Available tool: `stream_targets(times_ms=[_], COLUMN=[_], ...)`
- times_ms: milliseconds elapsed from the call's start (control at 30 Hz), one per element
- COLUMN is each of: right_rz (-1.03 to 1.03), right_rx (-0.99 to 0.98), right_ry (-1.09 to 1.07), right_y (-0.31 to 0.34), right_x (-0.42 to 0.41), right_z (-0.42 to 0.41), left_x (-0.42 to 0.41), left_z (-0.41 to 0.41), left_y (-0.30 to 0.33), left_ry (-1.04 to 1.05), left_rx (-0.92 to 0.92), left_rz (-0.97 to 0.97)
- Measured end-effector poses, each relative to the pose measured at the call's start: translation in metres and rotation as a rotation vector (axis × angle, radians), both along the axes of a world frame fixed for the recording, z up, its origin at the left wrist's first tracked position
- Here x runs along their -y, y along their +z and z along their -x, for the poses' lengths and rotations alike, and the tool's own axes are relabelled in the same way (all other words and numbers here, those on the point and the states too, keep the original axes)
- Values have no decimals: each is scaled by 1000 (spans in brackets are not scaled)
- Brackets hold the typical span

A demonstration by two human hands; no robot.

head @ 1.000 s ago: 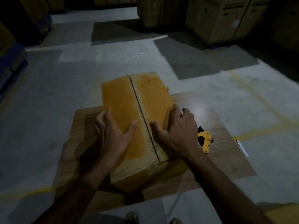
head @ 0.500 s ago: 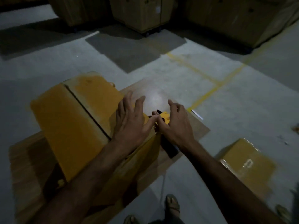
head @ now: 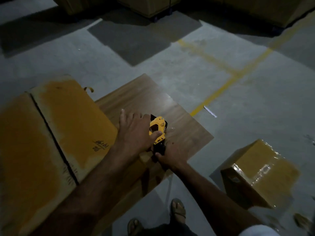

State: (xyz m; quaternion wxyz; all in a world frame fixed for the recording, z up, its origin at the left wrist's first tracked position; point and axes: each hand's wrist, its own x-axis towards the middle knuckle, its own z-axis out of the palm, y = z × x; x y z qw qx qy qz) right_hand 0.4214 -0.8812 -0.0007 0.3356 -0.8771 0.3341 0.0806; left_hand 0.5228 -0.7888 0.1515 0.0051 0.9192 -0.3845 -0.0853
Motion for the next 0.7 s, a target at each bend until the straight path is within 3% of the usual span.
stream_targets(times_ms=[133, 333, 467, 633, 700], right_rz=[-90, -206, -322, -293, -382], right_rx=[-78, -58, 106, 316, 432], right_ry=[51, -41, -169, -171, -150], right_y=[-21, -20, 6, 70, 102], right_x=[3, 10, 15, 29, 32], right_z=[-17, -36, -37, -51, -62], left_x=[-1, -5, -20, -48, -65], left_z=[-3, -3, -6, -12, -27], left_y=[-3, 8, 21, 41, 53], left_ry=[50, 107, 110, 151, 195], left_rx=[-4, 13, 47, 106, 120], left_rz=[-1, 270, 384, 485, 528])
